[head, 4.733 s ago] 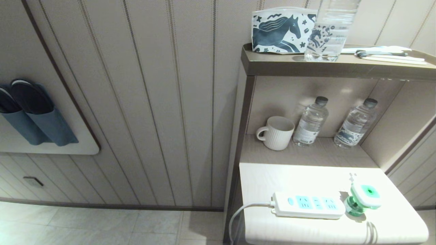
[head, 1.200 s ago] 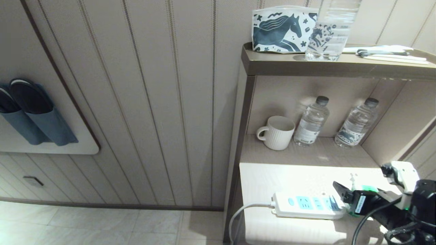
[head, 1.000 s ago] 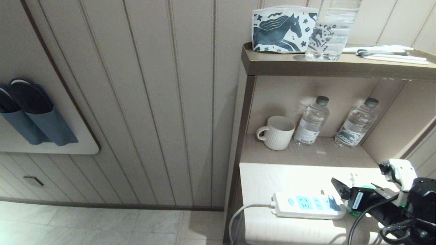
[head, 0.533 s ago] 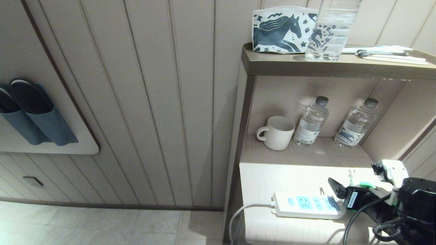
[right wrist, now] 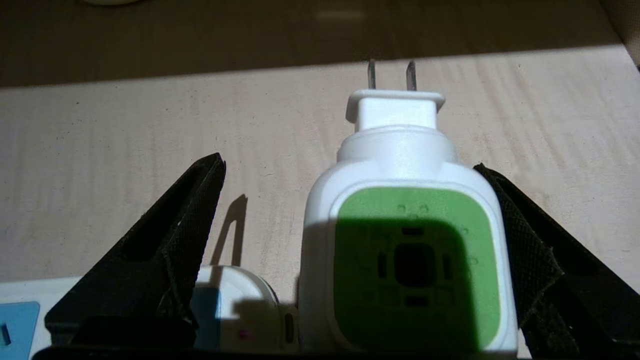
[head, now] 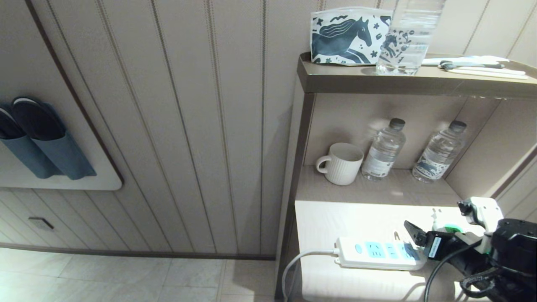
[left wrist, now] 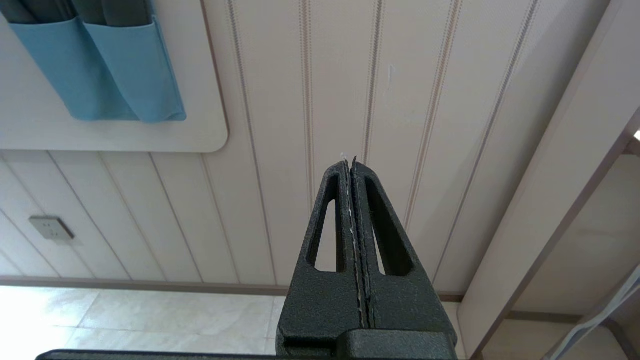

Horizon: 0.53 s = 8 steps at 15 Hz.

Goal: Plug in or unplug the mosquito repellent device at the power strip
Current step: Pick up the mosquito repellent liquid

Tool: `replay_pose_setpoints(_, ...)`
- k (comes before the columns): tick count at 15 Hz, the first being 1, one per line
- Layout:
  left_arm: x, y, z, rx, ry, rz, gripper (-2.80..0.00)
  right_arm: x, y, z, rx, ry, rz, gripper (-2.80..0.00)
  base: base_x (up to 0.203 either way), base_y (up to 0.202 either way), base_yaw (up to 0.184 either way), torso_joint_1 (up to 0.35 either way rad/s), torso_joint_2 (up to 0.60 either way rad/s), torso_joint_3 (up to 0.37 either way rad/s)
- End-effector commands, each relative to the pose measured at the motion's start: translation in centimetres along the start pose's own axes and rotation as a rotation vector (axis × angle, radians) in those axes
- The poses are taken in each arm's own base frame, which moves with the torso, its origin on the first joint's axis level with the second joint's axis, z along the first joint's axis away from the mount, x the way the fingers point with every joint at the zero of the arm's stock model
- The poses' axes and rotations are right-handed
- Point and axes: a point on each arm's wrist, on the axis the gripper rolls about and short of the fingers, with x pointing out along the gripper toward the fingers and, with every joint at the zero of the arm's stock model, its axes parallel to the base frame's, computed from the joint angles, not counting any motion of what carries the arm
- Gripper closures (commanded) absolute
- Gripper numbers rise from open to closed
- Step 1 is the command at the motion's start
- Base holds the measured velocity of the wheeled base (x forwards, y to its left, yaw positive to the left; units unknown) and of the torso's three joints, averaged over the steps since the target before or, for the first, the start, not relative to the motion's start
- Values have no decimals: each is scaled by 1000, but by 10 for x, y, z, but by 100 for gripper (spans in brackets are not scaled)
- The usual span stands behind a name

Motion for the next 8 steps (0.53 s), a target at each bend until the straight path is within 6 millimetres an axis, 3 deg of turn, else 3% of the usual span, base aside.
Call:
replay_pose_setpoints(1,0,0,0,0,-1,0,0,-12,0,19,25,-132,14,-280,0,0,0,0,0,0)
replay_pose_setpoints(3,0,0,0,0,-1,0,0,-19,0,27,26,-181,19,-280,0,0,0,0,0,0)
replay_pose_setpoints(8,0,0,0,0,-1,0,0,-17,0,24,27,-162,14,-280,0,0,0,0,0,0)
